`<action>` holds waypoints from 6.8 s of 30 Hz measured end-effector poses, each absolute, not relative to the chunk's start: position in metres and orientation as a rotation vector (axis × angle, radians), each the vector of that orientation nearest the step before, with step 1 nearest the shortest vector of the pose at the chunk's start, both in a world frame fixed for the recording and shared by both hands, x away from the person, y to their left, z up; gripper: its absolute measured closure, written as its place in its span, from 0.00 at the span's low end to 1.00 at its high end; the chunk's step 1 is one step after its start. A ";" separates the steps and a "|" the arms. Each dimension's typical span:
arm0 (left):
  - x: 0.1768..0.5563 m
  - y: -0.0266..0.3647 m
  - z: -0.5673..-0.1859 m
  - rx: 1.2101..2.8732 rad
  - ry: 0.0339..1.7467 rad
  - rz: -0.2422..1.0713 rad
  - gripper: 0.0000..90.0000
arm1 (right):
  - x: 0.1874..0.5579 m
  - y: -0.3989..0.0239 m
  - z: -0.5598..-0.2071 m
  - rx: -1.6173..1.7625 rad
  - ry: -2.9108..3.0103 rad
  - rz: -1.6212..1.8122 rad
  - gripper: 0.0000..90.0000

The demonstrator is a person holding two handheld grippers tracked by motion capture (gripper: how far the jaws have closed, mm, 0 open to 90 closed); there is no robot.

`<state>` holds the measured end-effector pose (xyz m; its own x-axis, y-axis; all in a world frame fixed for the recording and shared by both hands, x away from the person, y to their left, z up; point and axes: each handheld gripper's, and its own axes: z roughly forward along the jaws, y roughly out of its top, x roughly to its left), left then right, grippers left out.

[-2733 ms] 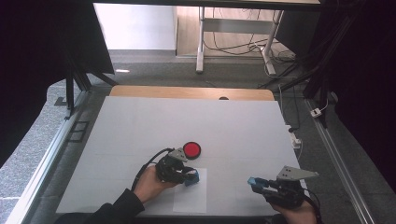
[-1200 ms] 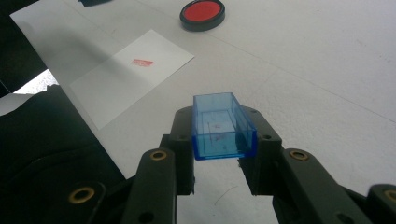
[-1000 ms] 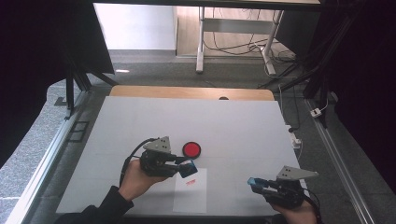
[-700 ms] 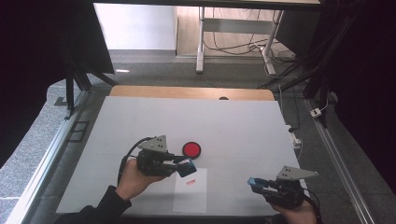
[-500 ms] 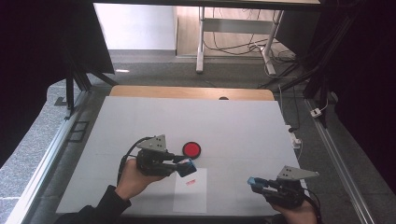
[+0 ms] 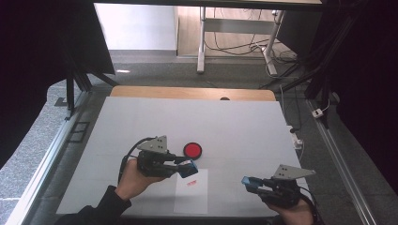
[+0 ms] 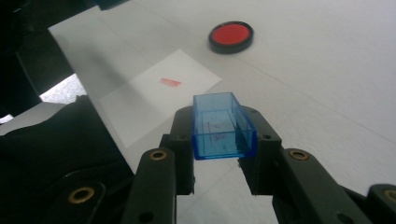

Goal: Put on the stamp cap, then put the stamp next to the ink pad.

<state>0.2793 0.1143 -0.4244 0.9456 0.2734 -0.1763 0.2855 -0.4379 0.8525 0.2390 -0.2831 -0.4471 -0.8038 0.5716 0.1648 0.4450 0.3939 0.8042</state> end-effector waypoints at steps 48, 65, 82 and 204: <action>0.278 0.115 -0.418 2.020 0.289 -0.037 0.78 | 0.270 -0.183 -0.453 0.483 2.770 1.555 0.76; 0.272 0.110 -0.416 2.025 0.178 -0.026 0.78 | 0.279 -0.153 -0.458 0.334 2.826 1.636 0.76; 0.272 0.111 -0.419 2.001 0.111 -0.066 0.78 | 0.280 -0.148 -0.458 0.260 2.834 1.722 0.76; 0.298 0.172 -0.416 2.115 0.543 0.193 0.78 | 0.249 -0.242 -0.455 0.947 2.390 1.210 0.00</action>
